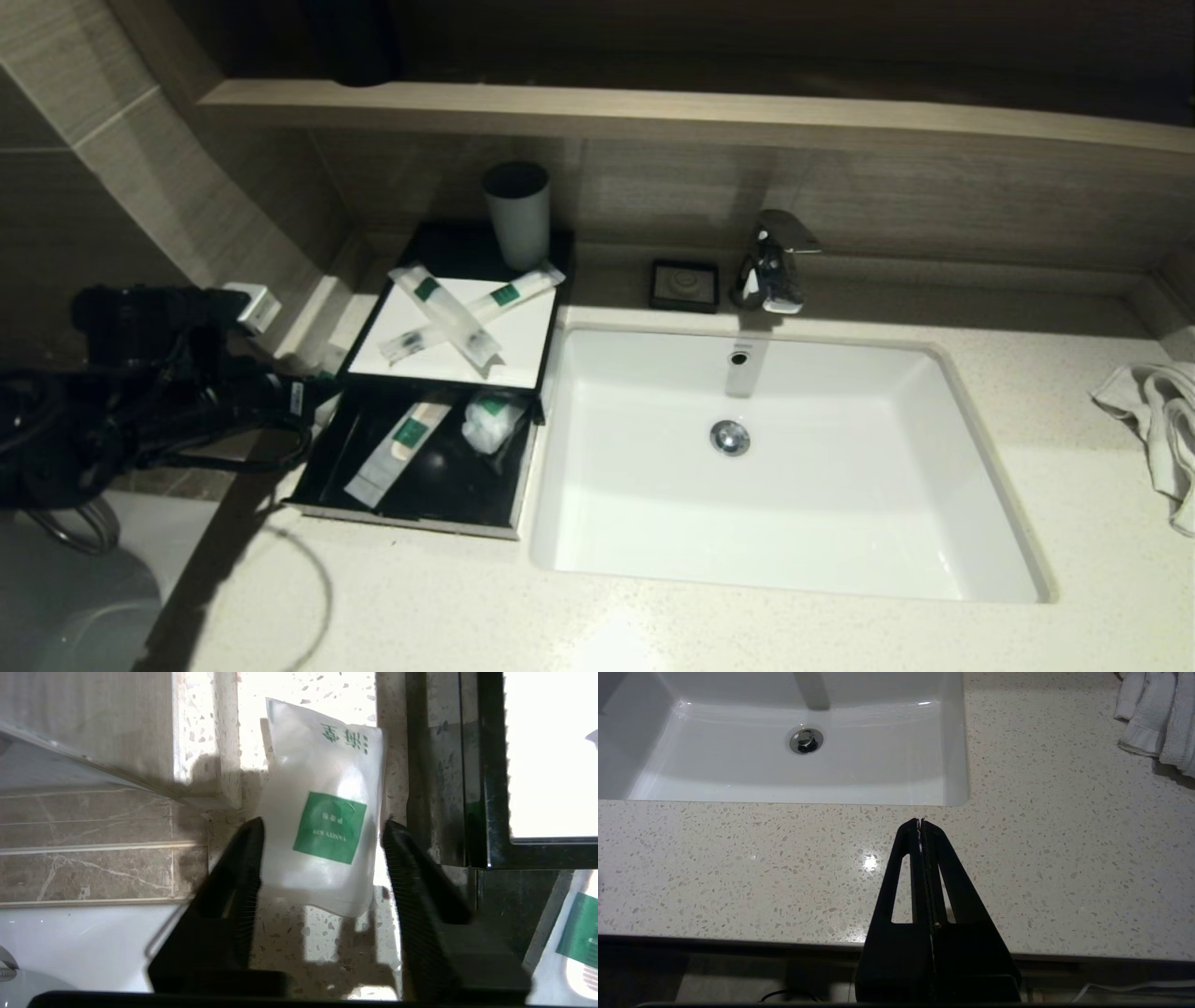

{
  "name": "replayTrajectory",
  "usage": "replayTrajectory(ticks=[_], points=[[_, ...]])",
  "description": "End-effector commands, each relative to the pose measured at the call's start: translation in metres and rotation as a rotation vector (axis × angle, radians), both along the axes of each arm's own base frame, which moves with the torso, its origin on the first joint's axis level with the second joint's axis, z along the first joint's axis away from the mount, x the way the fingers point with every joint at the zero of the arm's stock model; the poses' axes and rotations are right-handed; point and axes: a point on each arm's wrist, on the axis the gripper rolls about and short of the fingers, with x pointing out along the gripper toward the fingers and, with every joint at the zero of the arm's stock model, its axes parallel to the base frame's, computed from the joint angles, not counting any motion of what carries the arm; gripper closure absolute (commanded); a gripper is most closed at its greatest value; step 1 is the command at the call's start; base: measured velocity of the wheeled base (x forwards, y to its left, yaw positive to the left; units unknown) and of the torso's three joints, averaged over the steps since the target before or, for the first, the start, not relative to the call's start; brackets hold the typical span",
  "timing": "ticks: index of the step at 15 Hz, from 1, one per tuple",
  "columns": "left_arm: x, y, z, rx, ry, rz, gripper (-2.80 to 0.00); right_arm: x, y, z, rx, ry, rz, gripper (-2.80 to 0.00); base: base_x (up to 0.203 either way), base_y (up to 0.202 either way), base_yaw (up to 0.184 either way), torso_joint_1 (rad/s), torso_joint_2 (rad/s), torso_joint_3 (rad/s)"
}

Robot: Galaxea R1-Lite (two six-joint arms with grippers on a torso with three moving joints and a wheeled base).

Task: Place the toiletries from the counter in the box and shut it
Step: Pick up the bathroom toiletry

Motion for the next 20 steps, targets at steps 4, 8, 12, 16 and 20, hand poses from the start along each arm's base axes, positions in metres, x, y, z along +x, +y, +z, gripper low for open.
replayTrajectory(ticks=[4, 8, 12, 16, 20], points=[[0.001, 0.000, -0.015, -0.002, 0.051, -0.002, -2.80, 0.000, 0.000, 0.000, 0.000, 0.000, 0.000, 0.00, 0.000, 0.000, 0.000, 0.000, 0.00, 0.000], [0.000, 0.000, -0.015, -0.003, 0.048, -0.003, 0.00, 0.000, 0.000, 0.000, 0.000, -0.002, 0.000, 0.00, 0.000, 0.000, 0.000, 0.000, 0.00, 0.000], [0.000, -0.001, -0.011, -0.003, 0.037, -0.004, 0.00, 0.000, 0.000, 0.000, 0.000, 0.001, 0.000, 0.00, 0.000, 0.000, 0.000, 0.000, 0.00, 0.000], [-0.002, -0.001, -0.001, 0.000, 0.003, -0.003, 0.00, 0.000, 0.000, 0.000, 0.000, -0.001, -0.002, 0.00, 0.000, 0.000, 0.000, 0.000, 0.00, 0.000], [-0.008, -0.001, 0.017, 0.002, -0.056, -0.002, 0.00, 0.000, 0.000, 0.000, 0.000, 0.000, 0.000, 0.00, 0.000, 0.000, 0.000, 0.000, 0.00, 0.000]])
